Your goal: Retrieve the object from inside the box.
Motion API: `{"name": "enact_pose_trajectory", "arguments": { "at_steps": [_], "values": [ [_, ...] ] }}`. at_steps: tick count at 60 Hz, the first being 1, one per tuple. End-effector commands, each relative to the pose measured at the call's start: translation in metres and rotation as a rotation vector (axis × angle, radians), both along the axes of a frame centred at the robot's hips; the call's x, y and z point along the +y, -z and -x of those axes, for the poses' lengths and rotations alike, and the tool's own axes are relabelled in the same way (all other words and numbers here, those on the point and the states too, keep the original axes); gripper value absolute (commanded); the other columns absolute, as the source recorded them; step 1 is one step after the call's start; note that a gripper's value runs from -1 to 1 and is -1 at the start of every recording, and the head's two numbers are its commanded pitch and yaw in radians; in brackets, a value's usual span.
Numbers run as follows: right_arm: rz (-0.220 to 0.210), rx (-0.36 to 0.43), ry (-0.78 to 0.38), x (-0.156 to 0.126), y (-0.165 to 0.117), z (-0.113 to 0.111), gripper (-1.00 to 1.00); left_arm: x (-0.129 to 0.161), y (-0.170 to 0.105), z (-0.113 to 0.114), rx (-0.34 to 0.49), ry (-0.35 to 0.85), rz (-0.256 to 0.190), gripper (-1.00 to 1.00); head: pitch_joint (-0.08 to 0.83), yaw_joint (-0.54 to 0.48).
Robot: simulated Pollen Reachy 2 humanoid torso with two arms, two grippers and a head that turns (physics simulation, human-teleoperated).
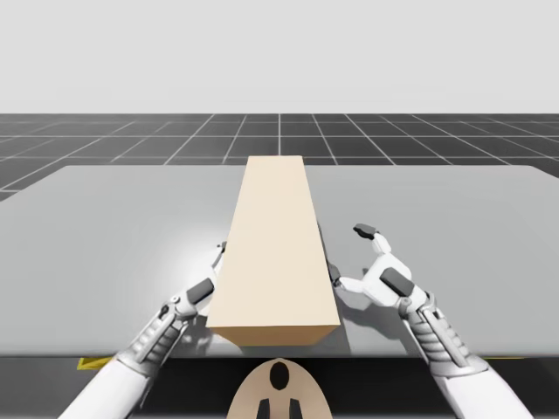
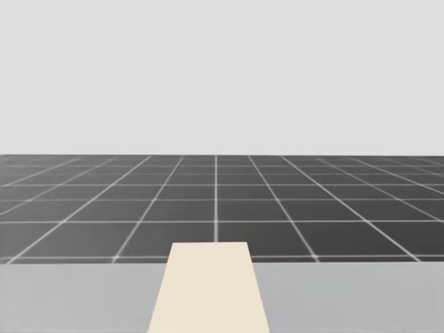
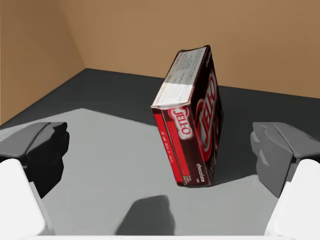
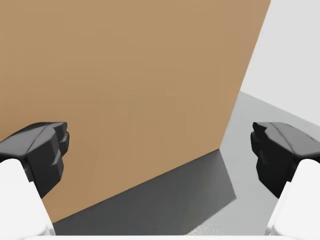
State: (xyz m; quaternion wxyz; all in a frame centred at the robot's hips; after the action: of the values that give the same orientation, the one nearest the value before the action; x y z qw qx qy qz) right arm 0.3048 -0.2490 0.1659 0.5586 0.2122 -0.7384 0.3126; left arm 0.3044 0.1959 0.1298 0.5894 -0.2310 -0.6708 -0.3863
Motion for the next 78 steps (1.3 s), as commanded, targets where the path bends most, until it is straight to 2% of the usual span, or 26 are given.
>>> {"name": "enact_pose_trajectory", "arguments": {
  "at_steps": [1, 12, 26, 33, 39, 41, 42, 43, 44, 45, 57, 65, 78],
  "values": [
    [0.008, -0.013, -0.017, 0.001, 0.0, 0.002, -1.0, -0.014, 0.003, -0.012, 0.051, 0.08, 0.024, -1.0, 0.018, -0.01],
    [0.016, -0.025, -0.024, 0.002, 0.0, 0.003, -1.0, -0.024, 0.008, -0.031, 0.092, 0.163, 0.04, -1.0, 0.027, 0.0],
    [0.02, -0.032, -0.033, 0.003, 0.001, 0.004, -1.0, -0.04, 0.013, -0.048, 0.124, 0.241, 0.027, -1.0, 0.04, 0.0],
    [0.025, -0.036, -0.032, 0.004, 0.001, 0.004, -1.0, -0.045, 0.015, -0.055, 0.158, 0.277, 0.023, -1.0, 0.047, 0.0],
    [0.028, -0.037, -0.03, 0.004, 0.001, 0.004, -1.0, -0.048, 0.022, -0.057, 0.224, 0.314, 0.017, -0.97, 0.052, 0.0],
    [0.029, -0.037, -0.029, 0.004, 0.001, 0.005, -1.0, -0.049, 0.024, -0.056, 0.234, 0.319, 0.01, -0.56, 0.052, 0.0],
    [0.029, -0.038, -0.029, 0.004, 0.001, 0.005, -1.0, -0.049, 0.025, -0.056, 0.243, 0.328, 0.005, -0.02, 0.053, -0.01],
    [0.029, -0.038, -0.029, 0.004, 0.001, 0.005, -1.0, -0.048, 0.026, -0.055, 0.246, 0.331, 0.0, 0.24, 0.053, -0.01],
    [0.03, -0.038, -0.028, 0.004, 0.001, 0.005, -1.0, -0.048, 0.026, -0.056, 0.246, 0.333, -0.003, 0.76, 0.054, -0.01],
    [0.031, -0.038, -0.026, 0.004, 0.001, 0.005, -1.0, -0.048, 0.028, -0.055, 0.253, 0.339, -0.006, 0.94, 0.054, -0.01],
    [0.029, -0.04, -0.025, 0.003, 0.0, 0.005, -1.0, -0.038, 0.022, -0.056, 0.256, 0.325, 0.001, 1.0, 0.052, -0.01],
    [0.027, -0.043, -0.025, 0.002, 0.0, 0.005, -1.0, -0.012, 0.011, -0.055, 0.232, 0.272, 0.012, 1.0, 0.05, -0.01],
    [0.026, -0.044, -0.024, 0.001, -0.001, 0.004, -1.0, 0.048, -0.001, -0.042, 0.191, 0.153, 0.037, 1.0, 0.049, -0.01]
  ]
}}
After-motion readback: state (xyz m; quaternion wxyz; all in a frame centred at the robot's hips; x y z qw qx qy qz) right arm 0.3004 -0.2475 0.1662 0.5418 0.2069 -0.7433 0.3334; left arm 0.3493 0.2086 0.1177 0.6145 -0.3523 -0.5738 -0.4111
